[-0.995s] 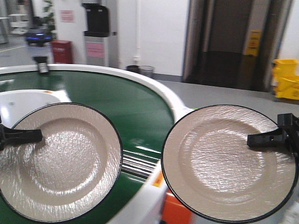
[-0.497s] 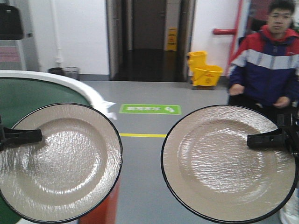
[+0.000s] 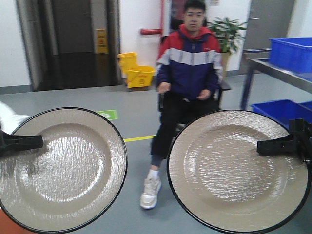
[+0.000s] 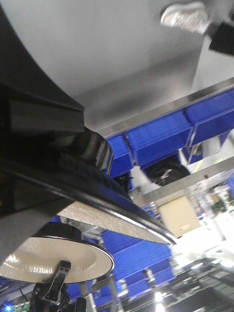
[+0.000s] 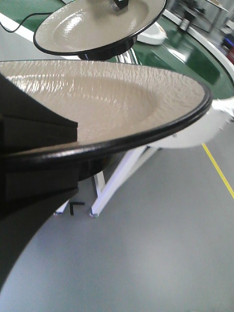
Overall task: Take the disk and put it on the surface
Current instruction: 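Hold both plates while the base drives to the steel table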
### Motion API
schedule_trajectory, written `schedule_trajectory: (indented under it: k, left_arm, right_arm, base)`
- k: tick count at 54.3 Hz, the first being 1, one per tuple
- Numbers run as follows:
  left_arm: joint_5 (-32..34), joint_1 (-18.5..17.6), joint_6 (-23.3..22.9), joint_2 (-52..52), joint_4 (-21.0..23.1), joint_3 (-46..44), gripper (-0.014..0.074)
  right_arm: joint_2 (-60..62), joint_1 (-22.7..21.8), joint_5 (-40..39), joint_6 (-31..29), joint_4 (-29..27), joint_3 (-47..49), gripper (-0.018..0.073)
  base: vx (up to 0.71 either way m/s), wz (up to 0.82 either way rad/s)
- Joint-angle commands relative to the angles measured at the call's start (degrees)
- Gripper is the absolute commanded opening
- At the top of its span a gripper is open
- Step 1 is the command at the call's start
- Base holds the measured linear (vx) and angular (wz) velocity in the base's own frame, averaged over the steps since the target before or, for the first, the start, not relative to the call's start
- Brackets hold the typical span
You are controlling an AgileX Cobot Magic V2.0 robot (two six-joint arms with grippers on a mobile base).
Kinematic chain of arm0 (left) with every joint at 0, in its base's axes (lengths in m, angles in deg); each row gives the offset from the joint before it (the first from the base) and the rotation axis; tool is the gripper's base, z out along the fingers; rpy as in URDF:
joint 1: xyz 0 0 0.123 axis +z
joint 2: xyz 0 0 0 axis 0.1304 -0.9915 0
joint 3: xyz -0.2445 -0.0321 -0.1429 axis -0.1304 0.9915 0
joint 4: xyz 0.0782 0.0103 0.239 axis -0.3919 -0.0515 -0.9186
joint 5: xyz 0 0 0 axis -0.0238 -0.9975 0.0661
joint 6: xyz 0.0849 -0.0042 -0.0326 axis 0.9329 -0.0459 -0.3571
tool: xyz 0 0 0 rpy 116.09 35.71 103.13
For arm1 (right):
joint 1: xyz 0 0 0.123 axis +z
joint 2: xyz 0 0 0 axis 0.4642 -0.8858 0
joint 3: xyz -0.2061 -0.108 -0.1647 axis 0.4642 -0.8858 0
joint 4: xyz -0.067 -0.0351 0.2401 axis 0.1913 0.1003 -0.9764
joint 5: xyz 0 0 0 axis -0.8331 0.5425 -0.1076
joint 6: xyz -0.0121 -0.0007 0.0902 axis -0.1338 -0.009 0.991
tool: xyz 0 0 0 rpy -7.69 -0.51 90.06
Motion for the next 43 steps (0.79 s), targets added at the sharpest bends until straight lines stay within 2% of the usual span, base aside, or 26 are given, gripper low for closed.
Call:
schedule_trajectory:
  k: [1, 24, 43]
  left_arm:
    - [-4.64, -0.28, -0.73, 2.64, 8.08, -1.55, -0.0001]
    - [-4.59, -0.28, -0.73, 2.64, 8.08, -1.55, -0.0001]
    - [-4.65, -0.28, -0.73, 2.64, 8.08, -1.55, -0.0001]
  right_arm:
    - [2.40, -0.35, -0.19, 0.27, -7.18, 1.85, -0.0009]
    - [2.88, -0.35, -0.05, 0.27, -7.18, 1.85, -0.0009]
    - [2.88, -0.35, -0.05, 0.27, -7.18, 1.85, -0.0009]
  base:
    - [0.07, -0.62]
    - [0.16, -0.55]
    - [0.29, -0.27]
